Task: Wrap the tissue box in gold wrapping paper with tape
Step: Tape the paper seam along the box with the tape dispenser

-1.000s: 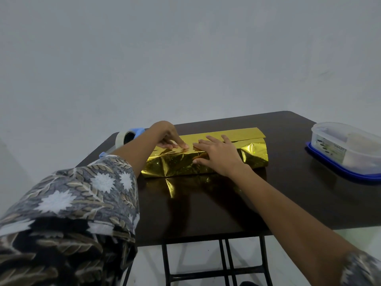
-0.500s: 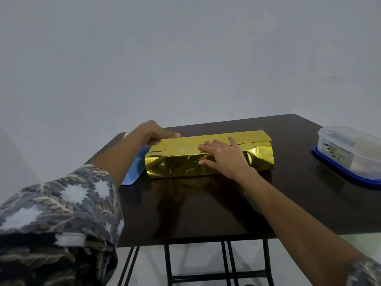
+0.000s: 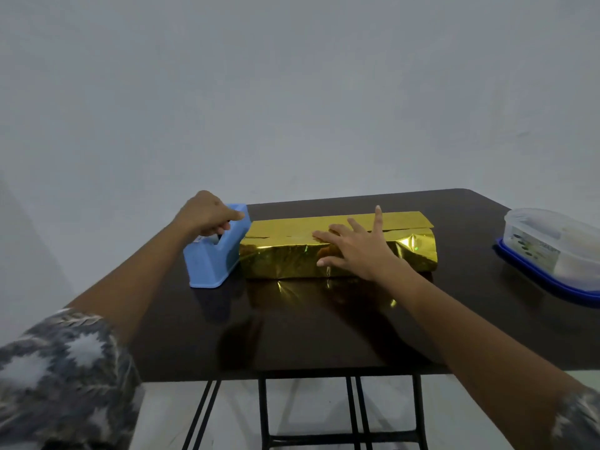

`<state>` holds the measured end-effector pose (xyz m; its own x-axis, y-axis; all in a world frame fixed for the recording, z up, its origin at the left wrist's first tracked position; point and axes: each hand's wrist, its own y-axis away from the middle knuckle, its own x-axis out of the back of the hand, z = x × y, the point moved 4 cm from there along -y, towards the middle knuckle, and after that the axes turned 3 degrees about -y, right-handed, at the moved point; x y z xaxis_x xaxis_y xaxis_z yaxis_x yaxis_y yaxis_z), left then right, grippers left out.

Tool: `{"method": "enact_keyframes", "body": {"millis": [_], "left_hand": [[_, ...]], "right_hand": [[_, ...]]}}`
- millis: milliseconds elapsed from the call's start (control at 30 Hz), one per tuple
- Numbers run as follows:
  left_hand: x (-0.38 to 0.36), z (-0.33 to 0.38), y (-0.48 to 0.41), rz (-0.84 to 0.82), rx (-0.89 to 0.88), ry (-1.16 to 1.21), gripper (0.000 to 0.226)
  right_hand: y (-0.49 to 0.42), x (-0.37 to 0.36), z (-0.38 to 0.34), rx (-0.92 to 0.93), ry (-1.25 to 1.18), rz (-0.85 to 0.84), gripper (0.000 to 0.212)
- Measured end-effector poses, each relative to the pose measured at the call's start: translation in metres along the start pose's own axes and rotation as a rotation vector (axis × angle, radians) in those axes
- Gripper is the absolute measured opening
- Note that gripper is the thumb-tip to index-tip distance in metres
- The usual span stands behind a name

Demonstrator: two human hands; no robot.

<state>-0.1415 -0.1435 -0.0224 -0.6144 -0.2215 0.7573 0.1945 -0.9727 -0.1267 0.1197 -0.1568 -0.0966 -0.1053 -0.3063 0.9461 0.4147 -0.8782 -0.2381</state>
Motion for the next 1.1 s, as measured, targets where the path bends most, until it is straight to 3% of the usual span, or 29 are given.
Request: {"method": "enact_keyframes", "body": {"millis": [67, 133, 233, 300, 400, 467, 567, 667, 800, 933, 1100], "left_hand": [[0.011, -0.012, 0.009, 0.028, -0.012, 0.056, 0.03], [0.022, -0.025, 0.014, 0.1, -0.012, 0.083, 0.029], [0.038, -0.05, 0.017, 0.232, 0.078, -0.056, 0.031], [0.036, -0.066, 0.016, 0.136, 0.196, -0.052, 0.04], [0.025, -0.075, 0.021, -0.034, 0.304, 0.24, 0.038], [0.024, -0.077, 0.022, -0.035, 0.337, 0.335, 0.028], [0.027, -0.078, 0.02, -0.071, 0.349, 0.404, 0.028], [0.026, -0.078, 0.018, -0.152, 0.37, 0.393, 0.038], [0.022, -0.077, 0.011, -0.177, 0.401, 0.408, 0.025], [0.017, -0.076, 0.008, -0.21, 0.446, 0.417, 0.028], [0.023, -0.068, 0.005, -0.183, 0.422, 0.513, 0.015]], "right_hand": [[-0.002, -0.001, 0.0, -0.012, -0.041, -0.011, 0.077], [-0.003, 0.0, 0.0, -0.007, -0.054, -0.014, 0.1], [-0.004, 0.007, -0.006, -0.024, -0.028, 0.007, 0.12], [-0.001, 0.022, -0.021, -0.061, -0.128, 0.119, 0.101], [-0.005, 0.047, -0.07, -0.009, -0.516, 0.321, 0.067], [-0.019, 0.049, -0.11, 0.019, -0.824, 0.291, 0.058], [-0.049, 0.039, -0.158, -0.013, -1.041, 0.139, 0.051], [-0.071, 0.03, -0.185, -0.113, -1.147, 0.063, 0.039], [-0.082, 0.018, -0.191, -0.237, -1.207, 0.108, 0.041], [-0.081, 0.009, -0.187, -0.254, -1.238, 0.176, 0.046], [-0.08, 0.006, -0.187, -0.28, -1.237, 0.212, 0.048]]}}
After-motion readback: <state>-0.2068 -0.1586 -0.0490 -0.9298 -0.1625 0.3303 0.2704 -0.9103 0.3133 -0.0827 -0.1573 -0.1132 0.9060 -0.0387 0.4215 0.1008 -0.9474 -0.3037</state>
